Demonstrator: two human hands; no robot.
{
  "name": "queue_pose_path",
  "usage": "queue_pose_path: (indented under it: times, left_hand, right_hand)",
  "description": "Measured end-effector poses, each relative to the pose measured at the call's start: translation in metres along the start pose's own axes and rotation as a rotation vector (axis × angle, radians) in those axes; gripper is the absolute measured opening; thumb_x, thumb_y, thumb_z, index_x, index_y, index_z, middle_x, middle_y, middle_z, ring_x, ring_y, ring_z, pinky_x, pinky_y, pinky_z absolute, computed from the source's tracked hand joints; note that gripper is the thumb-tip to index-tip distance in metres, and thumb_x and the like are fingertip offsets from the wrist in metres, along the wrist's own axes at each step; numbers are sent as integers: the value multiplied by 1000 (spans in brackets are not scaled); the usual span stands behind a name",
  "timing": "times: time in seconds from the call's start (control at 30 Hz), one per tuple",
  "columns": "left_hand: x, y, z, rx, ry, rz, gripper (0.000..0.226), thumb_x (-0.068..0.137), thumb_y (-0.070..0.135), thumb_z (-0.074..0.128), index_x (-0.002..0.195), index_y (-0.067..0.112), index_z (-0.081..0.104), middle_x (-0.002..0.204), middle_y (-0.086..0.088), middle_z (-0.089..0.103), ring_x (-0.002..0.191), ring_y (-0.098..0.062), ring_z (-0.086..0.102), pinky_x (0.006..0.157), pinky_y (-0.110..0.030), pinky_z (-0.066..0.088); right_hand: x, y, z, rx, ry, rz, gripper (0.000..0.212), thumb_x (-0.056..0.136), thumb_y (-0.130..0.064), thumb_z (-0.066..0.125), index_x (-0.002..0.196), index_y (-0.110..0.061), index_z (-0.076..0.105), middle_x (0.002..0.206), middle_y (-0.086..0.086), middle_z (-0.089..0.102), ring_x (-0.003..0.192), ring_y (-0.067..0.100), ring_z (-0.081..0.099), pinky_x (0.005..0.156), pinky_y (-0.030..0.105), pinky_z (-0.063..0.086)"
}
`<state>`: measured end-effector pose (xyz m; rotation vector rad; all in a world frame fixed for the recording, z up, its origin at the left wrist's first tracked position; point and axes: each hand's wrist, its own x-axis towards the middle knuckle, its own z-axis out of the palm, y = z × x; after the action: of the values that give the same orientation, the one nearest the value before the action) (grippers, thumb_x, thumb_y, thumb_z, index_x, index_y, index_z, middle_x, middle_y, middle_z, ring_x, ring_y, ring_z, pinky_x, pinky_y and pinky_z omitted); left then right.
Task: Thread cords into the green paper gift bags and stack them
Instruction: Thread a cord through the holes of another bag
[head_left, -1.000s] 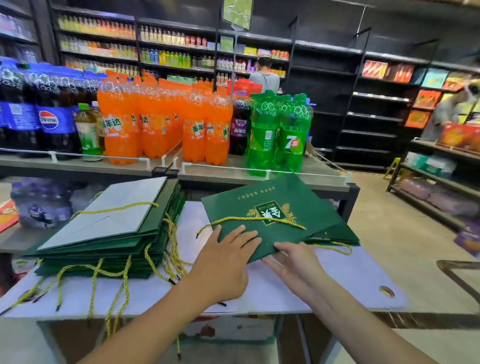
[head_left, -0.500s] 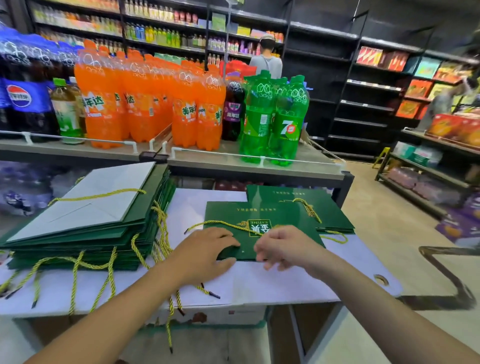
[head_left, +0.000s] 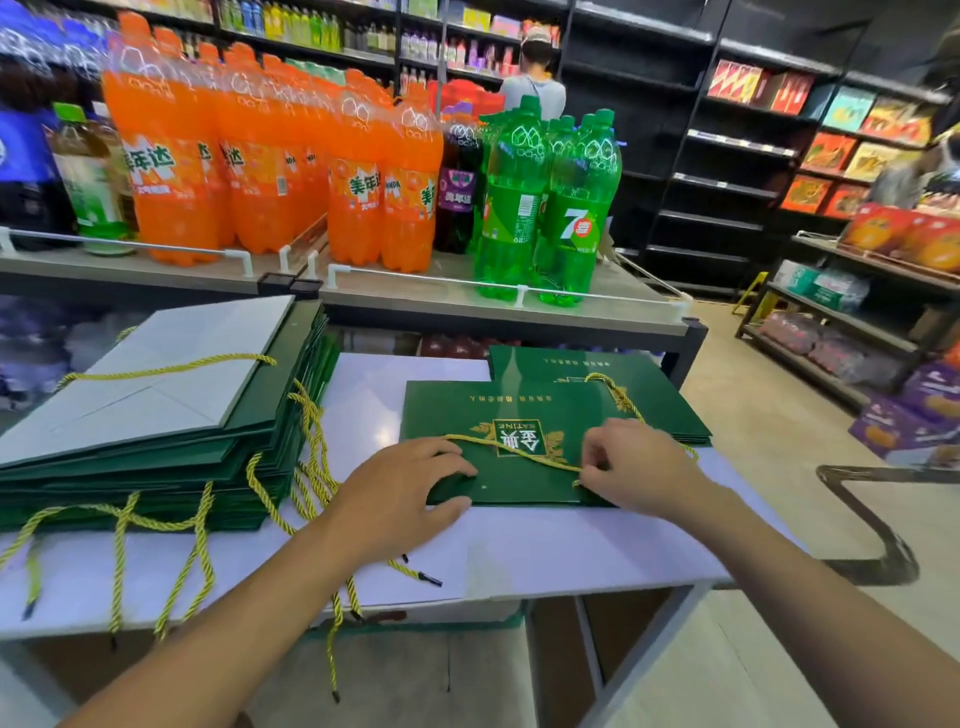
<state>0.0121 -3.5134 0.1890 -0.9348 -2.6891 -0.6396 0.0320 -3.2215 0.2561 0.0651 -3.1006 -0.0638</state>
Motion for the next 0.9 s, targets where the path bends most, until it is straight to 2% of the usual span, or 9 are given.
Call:
queue_pose_path:
  times: [0.07,0.13,0.27,0.37,0.43,0.53,0.63,0.77,0.9]
  left_hand:
    - [0,0,0,6,7,2,41,99,52,56,138,40,59,146,20,49,132,-4,46,104,-19,34]
    - [0,0,1,8,1,-1,41,99,52,56,138,40,58,147,20,48,133,-3,45,101,-16,30]
    - [-1,0,1,6,-4,-12,41,99,54,56,139,42,57,149,21,47,134,-2,43,103,-18,32]
    - [-2,1,-1,5,-3,-21,42,97,57,58,137,43,59,146,23,48,132,-1,44,101,-18,34]
    - [-2,2,-1,1,6,-17,43,95,59,59,135,43,60,143,23,50,129,0,46,99,-18,35]
    - [-3,0,0,-42,8,-33,41,95,58,61,132,42,61,140,25,52,126,2,47,99,-18,38]
    - [-2,-3,1,-99,7,-63,39,94,58,62,130,43,61,138,27,52,124,5,47,96,-15,37]
    - [0,-5,2,-122,-7,-71,35,94,52,64,127,42,64,138,25,54,124,2,49,98,-21,42]
    - [-1,-3,0,-123,-10,-75,34,95,51,63,127,42,63,137,25,53,122,2,49,99,-27,45]
  right_hand:
    - [-9,18,-15,-130,-80,86,11,85,-39,58,87,-30,65,95,-8,59,97,19,56,85,38,53]
    - [-11,21,-23,-167,-76,101,16,86,-42,59,97,-34,67,101,-7,58,107,21,55,90,39,51]
    - [1,-20,-12,2,84,-124,38,93,-51,58,128,-38,62,124,-8,60,122,20,53,102,43,47]
    - [22,-54,2,74,147,-237,44,98,-47,60,140,-37,57,135,-4,57,128,21,50,106,46,45]
    - [36,-65,10,124,145,-281,35,98,-43,62,133,-38,63,134,-5,57,127,21,50,105,46,44]
    - [43,-66,19,193,120,-304,15,101,-39,61,108,-33,73,119,-8,63,117,20,55,99,46,48]
    - [36,-60,28,224,157,-344,15,103,-35,58,107,-28,71,110,-9,67,107,18,57,96,43,49]
    - [27,-51,38,257,136,-373,17,102,-33,62,112,-24,72,112,-5,65,109,18,54,100,37,46]
    - [19,-56,44,341,276,-324,5,101,-29,63,101,-24,65,97,-9,67,96,17,57,84,39,49]
